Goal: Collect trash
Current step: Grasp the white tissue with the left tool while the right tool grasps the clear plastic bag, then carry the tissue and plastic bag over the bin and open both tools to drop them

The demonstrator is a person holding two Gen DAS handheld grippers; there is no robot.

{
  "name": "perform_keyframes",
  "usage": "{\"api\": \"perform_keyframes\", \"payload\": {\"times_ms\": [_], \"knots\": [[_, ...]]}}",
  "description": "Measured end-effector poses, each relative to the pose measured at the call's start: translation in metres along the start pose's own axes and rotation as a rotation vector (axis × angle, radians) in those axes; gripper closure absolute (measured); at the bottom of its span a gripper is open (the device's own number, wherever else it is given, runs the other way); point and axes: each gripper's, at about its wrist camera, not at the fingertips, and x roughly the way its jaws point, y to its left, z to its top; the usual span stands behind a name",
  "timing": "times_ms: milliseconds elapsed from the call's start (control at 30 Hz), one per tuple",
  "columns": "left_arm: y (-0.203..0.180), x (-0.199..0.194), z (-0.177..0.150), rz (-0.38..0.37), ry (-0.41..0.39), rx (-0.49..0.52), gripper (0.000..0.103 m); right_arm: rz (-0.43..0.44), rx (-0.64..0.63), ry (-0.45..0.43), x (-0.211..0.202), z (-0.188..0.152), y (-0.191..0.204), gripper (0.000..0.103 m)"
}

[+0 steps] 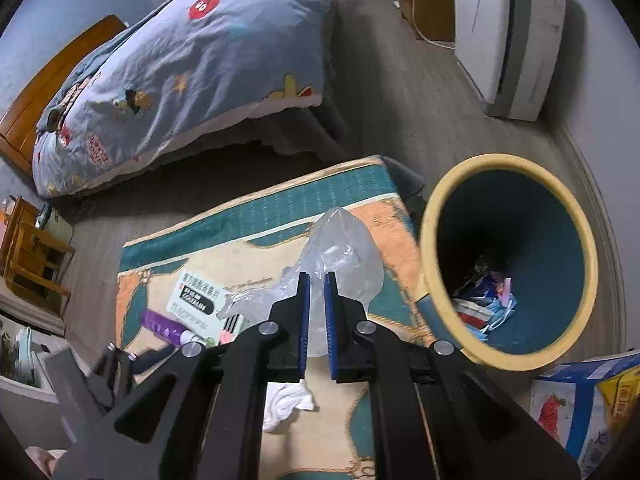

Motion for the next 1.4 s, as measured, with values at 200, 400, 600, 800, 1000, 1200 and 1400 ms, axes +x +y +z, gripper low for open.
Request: {"api": "perform_keyframes", "payload": {"times_ms": [200, 400, 600, 800, 1000, 1200, 1400], "knots": [[-0.028, 0.026, -0.004, -0.087, 0.093, 0.06, 0.029, -0.004, 0.015, 0.003, 0.0, 0.003, -0.017, 0.096], [-0.044, 0.045, -0.012, -0.101, 0.176, 0.11, 0.051, 0.0, 0.007, -0.003, -0.002, 0.006, -0.025, 0.096], [-0.045, 0.049, -0.009, -0.087, 0.193, 0.106, 0.082, 0.008, 0.005, -0.007, -0.005, 0.007, -0.03, 0.096], [-0.034, 0.033, 0.006, -0.051, 0.129, 0.076, 0.086, 0.013, 0.012, -0.018, -0.009, 0.009, -0.034, 0.096], [-0.021, 0.005, 0.033, 0.006, 0.016, 0.029, 0.086, 0.014, 0.013, -0.032, -0.015, 0.01, -0.037, 0.096], [-0.011, -0.02, 0.062, 0.047, -0.089, -0.01, 0.086, -0.004, 0.01, -0.054, -0.022, 0.011, -0.044, 0.096], [-0.01, -0.032, 0.083, 0.061, -0.153, -0.034, 0.086, -0.013, 0.041, -0.066, -0.028, 0.014, -0.064, 0.096]]}}
